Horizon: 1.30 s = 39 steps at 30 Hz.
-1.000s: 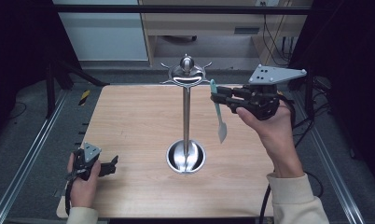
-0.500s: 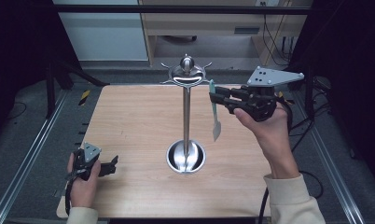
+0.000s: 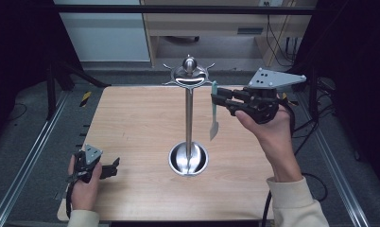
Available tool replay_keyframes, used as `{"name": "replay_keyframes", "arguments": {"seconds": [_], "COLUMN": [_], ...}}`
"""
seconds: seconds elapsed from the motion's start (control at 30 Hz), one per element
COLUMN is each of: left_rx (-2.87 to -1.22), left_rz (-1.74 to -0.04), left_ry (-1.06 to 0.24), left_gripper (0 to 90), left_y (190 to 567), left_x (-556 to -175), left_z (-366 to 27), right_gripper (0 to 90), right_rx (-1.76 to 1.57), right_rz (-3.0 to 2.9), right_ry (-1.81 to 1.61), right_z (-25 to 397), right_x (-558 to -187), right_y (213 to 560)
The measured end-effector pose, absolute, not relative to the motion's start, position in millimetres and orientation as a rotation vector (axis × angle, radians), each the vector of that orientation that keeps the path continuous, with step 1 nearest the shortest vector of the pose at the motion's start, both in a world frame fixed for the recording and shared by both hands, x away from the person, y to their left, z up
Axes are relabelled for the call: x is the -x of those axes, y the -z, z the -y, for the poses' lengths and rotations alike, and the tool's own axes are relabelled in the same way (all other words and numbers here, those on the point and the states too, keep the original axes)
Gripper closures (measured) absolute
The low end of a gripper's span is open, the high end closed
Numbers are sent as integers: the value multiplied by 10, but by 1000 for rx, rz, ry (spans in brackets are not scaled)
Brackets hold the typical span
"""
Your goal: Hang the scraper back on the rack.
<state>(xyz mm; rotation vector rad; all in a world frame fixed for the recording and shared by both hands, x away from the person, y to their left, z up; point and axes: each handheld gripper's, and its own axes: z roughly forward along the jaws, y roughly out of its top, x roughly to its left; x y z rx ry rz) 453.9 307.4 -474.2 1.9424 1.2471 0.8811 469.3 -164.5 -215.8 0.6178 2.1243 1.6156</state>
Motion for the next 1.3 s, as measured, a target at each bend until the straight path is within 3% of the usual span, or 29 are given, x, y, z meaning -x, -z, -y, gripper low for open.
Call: {"name": "replay_keyframes", "arguments": {"seconds": [0.57, 0.67, 0.73, 0.8, 0.97, 1.3], "left_rx": [-1941, -1943, -1945, -1946, -1943, -1946], "left_rz": [-1249, -1249, -1251, -1251, -1251, -1251], "left_ry": [-880, -878, -879, -880, -879, -882], "left_gripper": [25, 26, 25, 25, 25, 25], "left_y": [4744, 4747, 4752, 4752, 4752, 4752], "left_x": [-4541, -4540, -4541, -4541, -4540, -4542], "left_z": [-3075, -3071, -3071, -3072, -3071, -3072], "right_gripper": [636, 563, 445, 409, 218, 118], "right_rx": [-646, -666, -694, -699, -764, -881], "right_rz": [-2135, -2128, -2125, -2121, -2064, -2053], "right_ry": [-1555, -1512, -1465, -1442, -1340, -1284], "right_z": [1750, 1784, 1797, 1798, 1833, 1961], "right_x": [-4631, -4614, -4607, -4605, -4601, -4654], "right_y": [2223, 2261, 2306, 2325, 2520, 2919]}}
